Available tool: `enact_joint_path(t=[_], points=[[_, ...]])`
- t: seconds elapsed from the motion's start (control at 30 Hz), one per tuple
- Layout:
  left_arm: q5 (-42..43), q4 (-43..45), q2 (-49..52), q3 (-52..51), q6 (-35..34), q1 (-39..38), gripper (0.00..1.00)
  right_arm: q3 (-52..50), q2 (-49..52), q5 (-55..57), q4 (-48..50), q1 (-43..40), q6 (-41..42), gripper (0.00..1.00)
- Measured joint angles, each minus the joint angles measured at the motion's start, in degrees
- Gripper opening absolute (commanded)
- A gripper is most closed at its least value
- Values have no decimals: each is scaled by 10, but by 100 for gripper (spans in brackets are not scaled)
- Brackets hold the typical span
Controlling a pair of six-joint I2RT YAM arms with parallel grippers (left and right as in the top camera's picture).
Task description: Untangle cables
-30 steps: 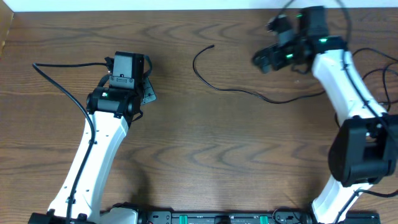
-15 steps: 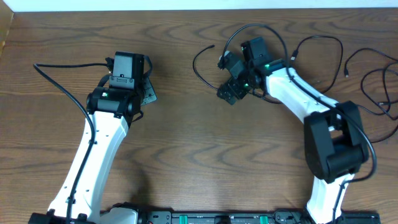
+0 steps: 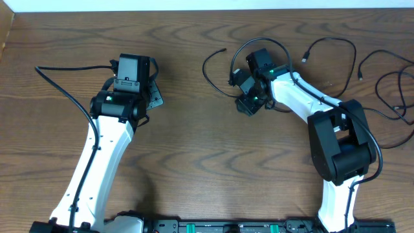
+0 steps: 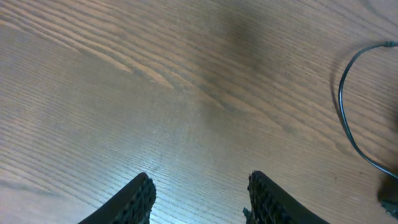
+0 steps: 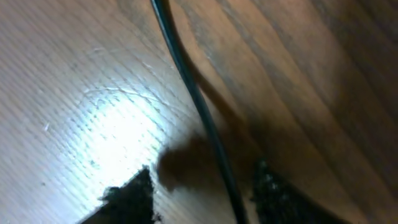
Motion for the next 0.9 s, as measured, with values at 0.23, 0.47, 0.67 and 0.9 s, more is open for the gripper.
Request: enact_joint_path(t=[0.23, 0.47, 0.67, 0.9], points=[[0, 0, 0, 0, 0, 0, 49, 0, 0, 17, 44, -2, 10, 12], [0, 0, 0, 0, 0, 0, 50, 12, 0, 57, 76, -28, 38, 5], [0, 0, 0, 0, 0, 0, 49, 70, 0, 165, 80, -82, 46, 2], [0, 0, 0, 0, 0, 0, 50, 108, 0, 295, 80, -176, 45, 1]])
